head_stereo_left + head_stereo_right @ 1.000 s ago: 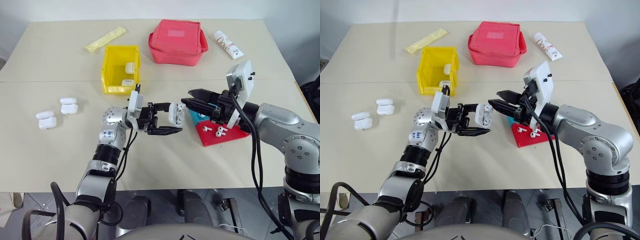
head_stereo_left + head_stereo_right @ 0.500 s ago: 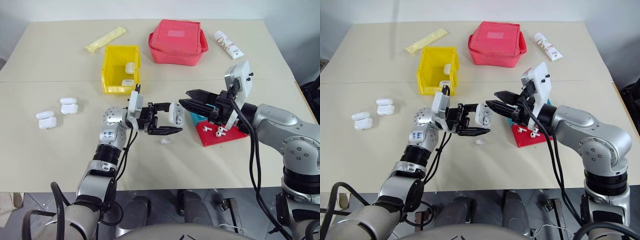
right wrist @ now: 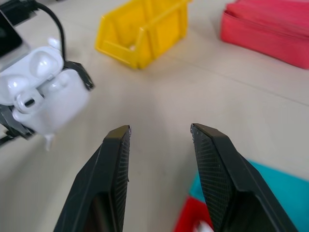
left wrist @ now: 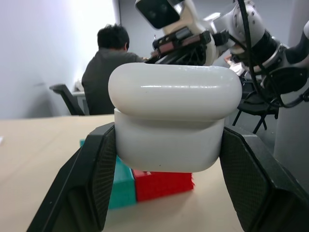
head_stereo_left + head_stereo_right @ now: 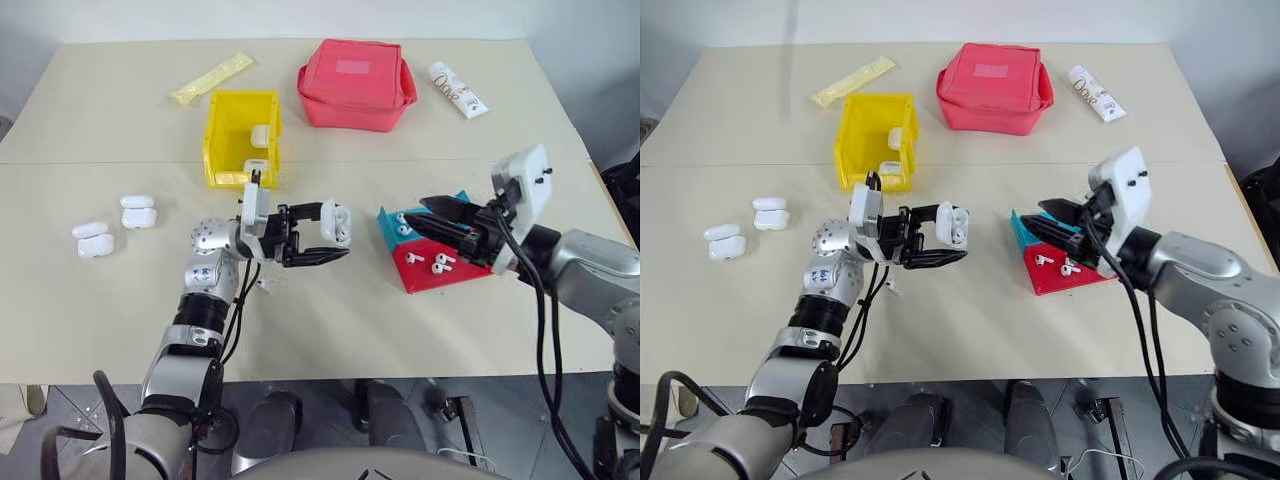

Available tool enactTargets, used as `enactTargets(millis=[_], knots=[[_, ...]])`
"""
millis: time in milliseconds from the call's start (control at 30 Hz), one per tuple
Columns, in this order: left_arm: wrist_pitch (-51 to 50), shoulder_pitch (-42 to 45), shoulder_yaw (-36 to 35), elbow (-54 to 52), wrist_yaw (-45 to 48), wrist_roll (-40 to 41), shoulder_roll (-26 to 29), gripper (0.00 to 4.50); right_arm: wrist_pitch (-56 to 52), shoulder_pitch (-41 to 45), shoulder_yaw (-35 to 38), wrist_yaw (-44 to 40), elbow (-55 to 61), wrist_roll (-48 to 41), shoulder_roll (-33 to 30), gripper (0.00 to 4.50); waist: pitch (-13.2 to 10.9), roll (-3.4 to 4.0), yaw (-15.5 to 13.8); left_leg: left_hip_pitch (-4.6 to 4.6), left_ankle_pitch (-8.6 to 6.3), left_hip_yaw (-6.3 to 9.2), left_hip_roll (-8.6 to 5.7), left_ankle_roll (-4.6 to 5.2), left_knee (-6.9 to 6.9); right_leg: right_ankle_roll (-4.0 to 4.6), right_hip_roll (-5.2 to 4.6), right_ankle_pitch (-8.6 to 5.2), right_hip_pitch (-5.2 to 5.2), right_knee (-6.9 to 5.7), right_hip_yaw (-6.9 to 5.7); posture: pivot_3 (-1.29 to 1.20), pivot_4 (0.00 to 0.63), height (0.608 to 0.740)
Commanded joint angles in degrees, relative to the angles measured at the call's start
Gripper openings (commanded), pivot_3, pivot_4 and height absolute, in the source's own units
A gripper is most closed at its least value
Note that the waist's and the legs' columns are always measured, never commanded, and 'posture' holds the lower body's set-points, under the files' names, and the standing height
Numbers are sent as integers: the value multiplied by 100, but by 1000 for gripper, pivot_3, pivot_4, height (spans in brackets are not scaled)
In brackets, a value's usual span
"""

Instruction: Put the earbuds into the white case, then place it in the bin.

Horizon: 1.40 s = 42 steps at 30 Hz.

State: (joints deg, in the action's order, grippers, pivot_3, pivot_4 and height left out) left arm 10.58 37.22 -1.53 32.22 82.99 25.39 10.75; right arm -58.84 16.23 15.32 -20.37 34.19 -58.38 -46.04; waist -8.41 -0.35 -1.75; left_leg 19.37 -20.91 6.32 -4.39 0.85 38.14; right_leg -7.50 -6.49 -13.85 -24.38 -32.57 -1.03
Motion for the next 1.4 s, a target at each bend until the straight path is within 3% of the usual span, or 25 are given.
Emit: enactTargets(millis=[33, 333, 433, 600, 900, 1000, 1133, 1233, 1333, 1400], knots=[[15, -40, -86, -208, -36, 72, 134, 2779, -94, -376, 497, -190, 381, -70, -427, 2055, -1, -2, -11, 1, 0, 0, 0, 0, 1, 0, 1, 0, 0, 0, 0, 0, 150, 740], [53, -150, -99, -229, -94, 78, 233, 2779, -198, -2117, 1639, -1006, 743, 230, -1303, 2055, -3, -5, -125, -5, -3, -4, 1, 6, 2, -4, 2, 2, 11, 7, 0, 0, 150, 740], [57, -182, -67, -286, -137, 72, 205, 2779, -187, -2562, 1941, -1190, 820, 415, -1390, 2633, -4, -8, -150, -7, -3, -6, 1, 6, 5, -6, 1, 3, 13, 8, 2, 0, 150, 740], [106, -131, -53, -228, -110, 76, 167, 2779, -92, -3053, 2254, -1474, 960, 836, -1532, 4387, -6, -10, -153, -11, -4, -7, 1, 8, 6, -8, 3, 4, 18, 15, 2, 0, 150, 740], [-8, -251, -37, -471, -24, 133, 250, 2779, -20, -3661, 2734, -2016, 1211, 1605, -1753, 4454, -8, -14, -167, -13, -4, -9, 1, 8, 6, -10, 3, 5, 20, 15, 3, 0, 150, 740], [-36, -298, -4, -610, -9, 117, 290, 2779, -223, -3461, 2450, -2051, 977, 1673, -2005, 3786, -8, -13, -163, -14, -4, -9, 1, 8, 5, -10, 3, 5, 20, 16, 3, 0, 150, 740], [-131, -396, 4, -842, -12, 152, 379, 2779, -264, -2906, 1877, -1950, 772, 1740, -2261, 2486, -9, -12, -144, -13, -4, -7, 5, 7, 3, -8, 3, 5, 20, 17, 1, 0, 150, 740], [-107, -458, 37, -927, -122, 86, 358, 2779, -442, -2242, 1199, -1942, 483, 1656, -2434, 2486, -10, -10, -136, -14, -4, -8, 5, 7, 4, -8, 2, 4, 20, 26, 1, 0, 150, 740], [-149, -594, 58, -1144, -247, 107, 333, 2779, -411, -1522, 419, -1927, 297, 1781, -2555, 1974, -10, -9, -134, -13, -4, -7, 4, 7, 4, -10, 1, 7, 23, 45, 0, 0, 150, 740], [-184, -683, 90, -1293, -317, 115, 317, 2779, -420, -1103, 6, -1994, 168, 1820, -2607, 1974, -11, -8, -137, -13, -4, -5, 6, 6, -1, -9, 1, 7, 22, 51, -1, 0, 150, 740]])
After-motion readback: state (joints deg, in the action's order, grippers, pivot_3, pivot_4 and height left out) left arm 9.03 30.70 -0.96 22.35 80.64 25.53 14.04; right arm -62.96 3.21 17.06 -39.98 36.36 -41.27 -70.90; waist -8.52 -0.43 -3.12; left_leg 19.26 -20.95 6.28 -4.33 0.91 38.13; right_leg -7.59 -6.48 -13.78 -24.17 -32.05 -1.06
